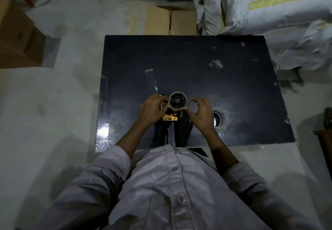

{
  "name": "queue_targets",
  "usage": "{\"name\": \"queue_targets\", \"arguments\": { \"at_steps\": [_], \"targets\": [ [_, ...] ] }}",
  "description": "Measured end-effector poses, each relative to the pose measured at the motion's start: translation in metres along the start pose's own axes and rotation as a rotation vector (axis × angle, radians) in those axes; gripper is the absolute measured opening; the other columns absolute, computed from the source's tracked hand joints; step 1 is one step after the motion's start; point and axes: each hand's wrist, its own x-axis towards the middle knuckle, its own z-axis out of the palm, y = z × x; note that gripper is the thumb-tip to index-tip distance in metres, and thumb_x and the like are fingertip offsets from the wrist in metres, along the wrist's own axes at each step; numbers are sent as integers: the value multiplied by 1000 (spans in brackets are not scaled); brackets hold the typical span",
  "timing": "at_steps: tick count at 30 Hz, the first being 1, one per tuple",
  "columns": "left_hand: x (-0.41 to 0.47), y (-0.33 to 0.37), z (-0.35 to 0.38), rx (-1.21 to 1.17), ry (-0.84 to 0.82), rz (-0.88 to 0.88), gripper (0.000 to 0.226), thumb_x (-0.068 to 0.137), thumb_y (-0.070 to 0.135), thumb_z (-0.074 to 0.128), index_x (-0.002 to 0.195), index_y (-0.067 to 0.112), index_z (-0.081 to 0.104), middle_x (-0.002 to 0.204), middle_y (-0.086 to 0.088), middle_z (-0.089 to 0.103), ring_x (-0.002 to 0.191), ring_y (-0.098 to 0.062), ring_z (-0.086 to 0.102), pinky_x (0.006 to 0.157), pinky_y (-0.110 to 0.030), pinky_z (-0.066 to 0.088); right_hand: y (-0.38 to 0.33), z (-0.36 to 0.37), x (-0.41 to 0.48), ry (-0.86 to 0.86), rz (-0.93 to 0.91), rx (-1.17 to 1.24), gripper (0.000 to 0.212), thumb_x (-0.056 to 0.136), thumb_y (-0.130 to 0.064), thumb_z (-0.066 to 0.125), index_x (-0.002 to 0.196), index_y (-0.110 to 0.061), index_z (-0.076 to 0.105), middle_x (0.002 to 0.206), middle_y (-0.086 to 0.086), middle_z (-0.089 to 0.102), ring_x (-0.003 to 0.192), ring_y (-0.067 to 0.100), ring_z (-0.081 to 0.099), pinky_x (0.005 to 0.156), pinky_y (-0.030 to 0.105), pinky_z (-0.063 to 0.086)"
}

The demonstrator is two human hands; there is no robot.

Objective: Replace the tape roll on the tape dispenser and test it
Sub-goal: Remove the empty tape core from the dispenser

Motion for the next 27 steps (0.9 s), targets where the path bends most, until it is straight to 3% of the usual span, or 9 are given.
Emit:
{"name": "queue_targets", "arguments": {
  "at_steps": [6, 10, 14, 17, 21, 22, 24, 25, 27],
  "targets": [
    [7, 16, 20, 31, -10, 86, 34, 105, 40, 72, 135, 26, 78, 124, -1, 72, 132, -24, 61, 106, -40, 52, 26, -18, 0, 94, 193, 71, 51, 98, -41, 83, 144, -22, 70, 150, 7, 63, 148, 30, 53, 120, 51, 49],
    [21, 16, 16, 257, -19, -12, 54, 109, 53, 57, 156, 27, 59, 153, -4, 55, 151, -30, 42, 120, -45, 37, -3, -7, 16, -32, 150, 253, 56, 103, -33, 81, 150, -7, 66, 152, 14, 64, 142, 31, 63, 122, 48, 51],
    [40, 17, 6, 363, -174, -2, 68, 112, 59, 49, 169, 24, 41, 170, -5, 41, 163, -32, 28, 134, -53, 24, -23, 6, 28, -171, 262, 415, 62, 107, -34, 76, 158, -5, 58, 160, 17, 61, 150, 32, 60, 126, 49, 49],
    [54, 20, 3, 370, -312, 53, 58, 115, 54, 46, 165, 24, 48, 169, -2, 47, 168, -29, 24, 138, -64, 8, -30, 12, 31, -253, 394, 710, 49, 111, -30, 69, 153, -6, 62, 153, 19, 68, 145, 36, 66, 122, 56, 54],
    [76, 26, -5, 295, -432, 46, 39, 116, 35, 46, 150, 21, 60, 153, -5, 65, 162, -26, 39, 139, -65, -4, -33, 17, 36, -226, 473, 855, 51, 110, -22, 72, 155, -3, 58, 156, 18, 66, 147, 36, 64, 122, 57, 55],
    [81, 28, -8, 228, -479, 14, 38, 115, 29, 49, 150, 18, 59, 151, -8, 67, 158, -27, 45, 140, -63, 1, -32, 19, 37, -201, 483, 866, 52, 108, -18, 74, 155, -2, 58, 155, 20, 66, 146, 37, 64, 122, 57, 55],
    [88, 27, -14, 34, -584, -87, 40, 111, 13, 55, 151, 12, 55, 148, -17, 67, 144, -32, 60, 134, -53, 30, -28, 21, 37, -169, 507, 885, 53, 106, -10, 75, 156, 1, 57, 155, 24, 66, 146, 40, 64, 121, 60, 54],
    [90, 25, -17, -68, -624, -137, 42, 110, 5, 56, 151, 8, 52, 144, -20, 66, 132, -33, 64, 121, -48, 44, -26, 23, 38, -163, 515, 897, 54, 107, -7, 74, 156, 3, 56, 156, 26, 65, 147, 42, 63, 121, 62, 53],
    [90, 22, -22, -207, -662, -189, 43, 109, -5, 53, 152, 2, 49, 133, -21, 61, 114, -30, 59, 94, -42, 50, -23, 25, 40, -159, 512, 911, 54, 107, -2, 71, 157, 7, 54, 157, 29, 63, 149, 45, 61, 121, 64, 52]
  ]
}}
